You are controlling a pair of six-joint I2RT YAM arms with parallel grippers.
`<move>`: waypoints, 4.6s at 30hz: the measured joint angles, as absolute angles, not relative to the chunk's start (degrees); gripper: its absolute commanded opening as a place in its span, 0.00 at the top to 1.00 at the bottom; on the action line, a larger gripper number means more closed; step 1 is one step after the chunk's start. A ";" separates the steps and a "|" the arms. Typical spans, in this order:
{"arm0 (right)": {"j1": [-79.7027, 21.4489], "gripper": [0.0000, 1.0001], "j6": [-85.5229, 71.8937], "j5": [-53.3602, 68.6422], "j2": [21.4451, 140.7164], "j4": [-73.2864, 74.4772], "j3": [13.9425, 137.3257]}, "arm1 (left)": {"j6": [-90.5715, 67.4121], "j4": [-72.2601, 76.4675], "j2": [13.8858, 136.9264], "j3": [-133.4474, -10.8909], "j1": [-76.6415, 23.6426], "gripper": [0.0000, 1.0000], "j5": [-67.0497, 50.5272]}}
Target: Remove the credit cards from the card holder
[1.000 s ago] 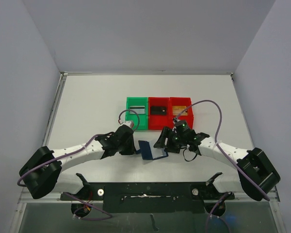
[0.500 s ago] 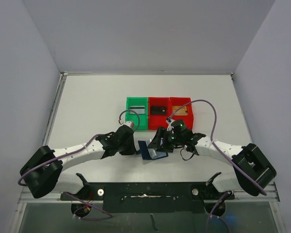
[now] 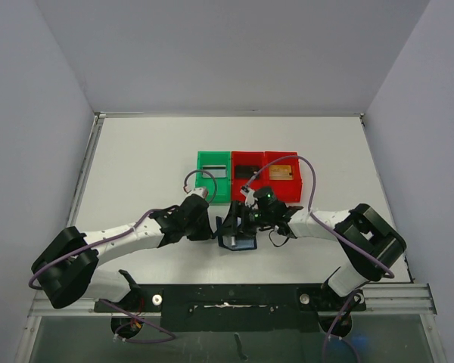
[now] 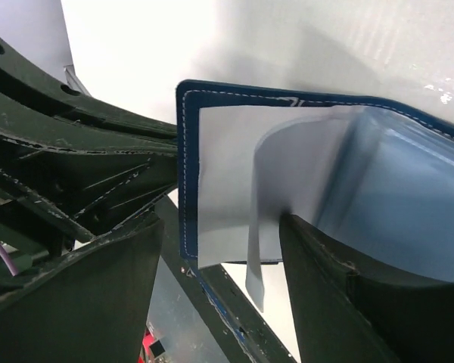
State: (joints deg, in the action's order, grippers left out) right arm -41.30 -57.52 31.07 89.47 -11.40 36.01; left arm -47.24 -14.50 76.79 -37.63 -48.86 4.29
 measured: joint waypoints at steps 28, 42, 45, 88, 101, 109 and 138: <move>-39.33 0.60 -65.89 34.37 91.55 -26.96 36.16 | -53.47 -9.32 75.31 -32.12 -48.36 1.00 4.60; -34.83 0.30 -54.35 17.85 78.56 3.18 37.41 | -53.49 -8.99 75.00 -31.68 -47.88 1.00 4.03; -34.70 0.30 -54.13 17.56 78.96 5.26 37.04 | -53.36 -8.91 75.00 -31.68 -47.88 1.00 3.92; -39.59 0.42 -61.56 32.05 90.78 -15.51 39.81 | -52.38 -8.47 75.85 -31.57 -47.27 1.00 2.55; -39.40 0.59 -72.49 33.43 97.34 -32.03 32.25 | -56.75 -2.81 70.59 -25.67 -44.47 0.61 -1.85; -39.35 0.73 -74.24 30.63 97.36 -33.39 30.72 | -62.48 1.76 61.01 -19.86 -44.03 0.47 -2.33; -39.42 0.84 -74.41 28.86 99.22 -31.99 30.39 | -74.81 13.19 67.26 -15.97 -48.07 0.50 -0.49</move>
